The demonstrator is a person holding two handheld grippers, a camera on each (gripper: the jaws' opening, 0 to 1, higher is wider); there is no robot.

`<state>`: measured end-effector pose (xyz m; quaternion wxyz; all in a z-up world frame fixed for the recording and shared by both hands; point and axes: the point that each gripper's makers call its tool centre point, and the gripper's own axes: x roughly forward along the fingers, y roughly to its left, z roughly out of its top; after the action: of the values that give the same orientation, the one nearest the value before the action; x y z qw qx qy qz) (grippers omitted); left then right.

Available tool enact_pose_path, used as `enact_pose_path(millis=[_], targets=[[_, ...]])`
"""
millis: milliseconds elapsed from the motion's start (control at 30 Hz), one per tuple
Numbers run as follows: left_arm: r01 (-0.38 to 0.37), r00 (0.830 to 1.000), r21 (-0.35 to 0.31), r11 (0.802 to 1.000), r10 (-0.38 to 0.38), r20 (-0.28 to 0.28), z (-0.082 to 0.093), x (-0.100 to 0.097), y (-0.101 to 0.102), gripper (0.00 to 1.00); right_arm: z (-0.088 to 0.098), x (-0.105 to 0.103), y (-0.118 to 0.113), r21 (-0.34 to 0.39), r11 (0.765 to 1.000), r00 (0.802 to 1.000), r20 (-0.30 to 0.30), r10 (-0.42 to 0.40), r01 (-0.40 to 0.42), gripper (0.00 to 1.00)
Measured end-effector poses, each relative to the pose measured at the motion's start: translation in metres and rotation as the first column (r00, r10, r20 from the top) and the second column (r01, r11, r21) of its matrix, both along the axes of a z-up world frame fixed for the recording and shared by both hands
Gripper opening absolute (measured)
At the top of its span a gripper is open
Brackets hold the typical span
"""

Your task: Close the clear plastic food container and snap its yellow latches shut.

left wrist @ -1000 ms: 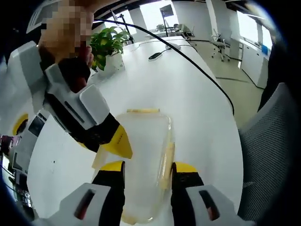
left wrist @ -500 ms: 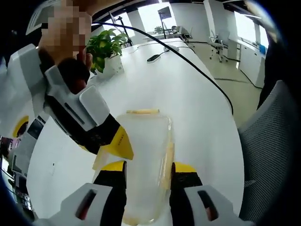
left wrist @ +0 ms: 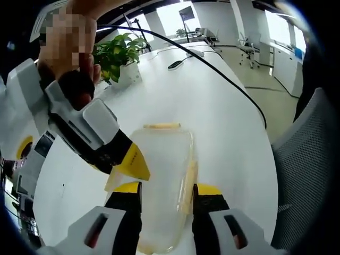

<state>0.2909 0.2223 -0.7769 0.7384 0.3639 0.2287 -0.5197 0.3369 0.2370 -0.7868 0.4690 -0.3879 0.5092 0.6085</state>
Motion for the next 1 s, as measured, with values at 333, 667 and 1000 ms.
enact_pose_path(millis=[333,667,1000], targets=[[0.001,1.000,0.041,0.999,-0.001,-0.020,0.000,0.000,0.000,0.31,0.003,0.000,0.000,-0.003,1.000,0.998,0.060,0.013,-0.013,0.38],[0.015,0.999,0.051,0.999,-0.013,-0.050,0.002,0.000,0.001,0.31,0.007,0.000,0.000,0.087,0.996,0.992,0.117,-0.036,0.026,0.38],[0.042,0.993,0.061,0.997,-0.035,-0.109,0.002,-0.003,0.001,0.37,0.011,-0.001,-0.001,0.205,0.977,0.976,0.195,-0.095,0.054,0.38]])
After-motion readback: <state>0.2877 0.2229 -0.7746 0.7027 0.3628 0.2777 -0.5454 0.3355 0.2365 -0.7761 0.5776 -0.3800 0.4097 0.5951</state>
